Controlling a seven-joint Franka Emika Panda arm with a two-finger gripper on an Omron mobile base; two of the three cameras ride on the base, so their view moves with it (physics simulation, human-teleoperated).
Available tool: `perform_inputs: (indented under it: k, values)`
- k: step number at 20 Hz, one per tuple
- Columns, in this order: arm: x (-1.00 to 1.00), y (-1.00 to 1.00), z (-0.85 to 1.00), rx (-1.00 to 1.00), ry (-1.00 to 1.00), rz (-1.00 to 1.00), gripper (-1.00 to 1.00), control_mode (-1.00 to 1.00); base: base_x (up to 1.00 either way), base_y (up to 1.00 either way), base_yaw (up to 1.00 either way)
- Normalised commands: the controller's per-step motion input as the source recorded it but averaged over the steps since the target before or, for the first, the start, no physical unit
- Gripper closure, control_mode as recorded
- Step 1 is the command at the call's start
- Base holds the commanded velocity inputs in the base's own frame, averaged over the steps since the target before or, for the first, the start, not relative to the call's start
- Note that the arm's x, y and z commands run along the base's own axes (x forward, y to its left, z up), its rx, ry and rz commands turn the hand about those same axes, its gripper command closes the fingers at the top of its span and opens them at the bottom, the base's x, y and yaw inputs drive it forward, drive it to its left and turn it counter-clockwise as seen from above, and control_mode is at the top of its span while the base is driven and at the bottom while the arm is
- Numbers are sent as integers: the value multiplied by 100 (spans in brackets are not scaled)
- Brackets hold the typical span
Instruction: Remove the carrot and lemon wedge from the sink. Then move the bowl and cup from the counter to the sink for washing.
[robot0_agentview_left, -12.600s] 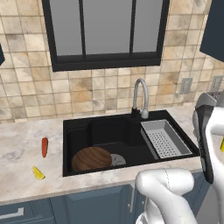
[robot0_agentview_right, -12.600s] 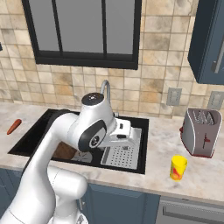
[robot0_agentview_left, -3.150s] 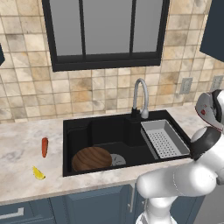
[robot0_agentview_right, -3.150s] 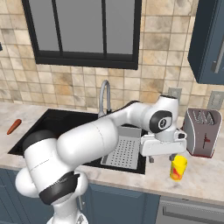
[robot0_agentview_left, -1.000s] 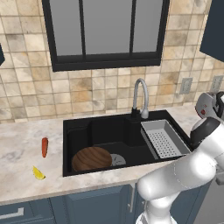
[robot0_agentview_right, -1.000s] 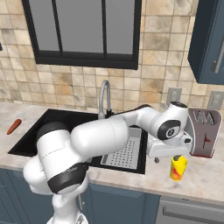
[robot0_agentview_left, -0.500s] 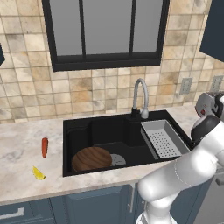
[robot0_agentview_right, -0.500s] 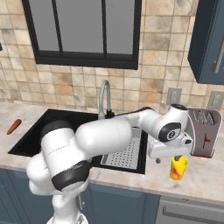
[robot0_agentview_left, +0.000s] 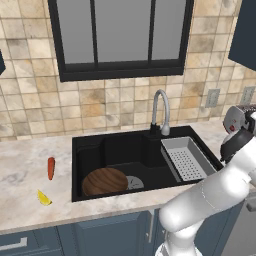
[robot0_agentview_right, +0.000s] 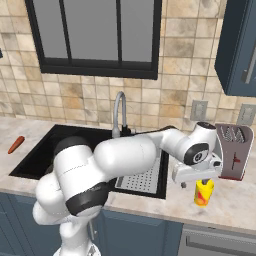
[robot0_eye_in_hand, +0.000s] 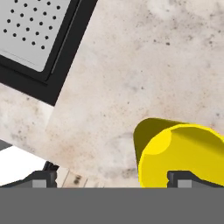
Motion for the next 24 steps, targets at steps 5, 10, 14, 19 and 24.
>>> perform_inputs:
  k: [5, 10, 14, 19, 24]
  values:
    - [13, -12, -6, 0, -2, 0, -100, -100, 0, 0, 0]
    - [14, -13, -6, 0, 0, 0, -100, -100, 0, 0, 0]
    - [14, -11, -8, 0, 0, 0, -100, -100, 0, 0, 0]
    - [15, -8, -12, 0, 0, 0, -100, -100, 0, 0, 0]
    - [10, -7, -14, 0, 0, 0, -100, -100, 0, 0, 0]
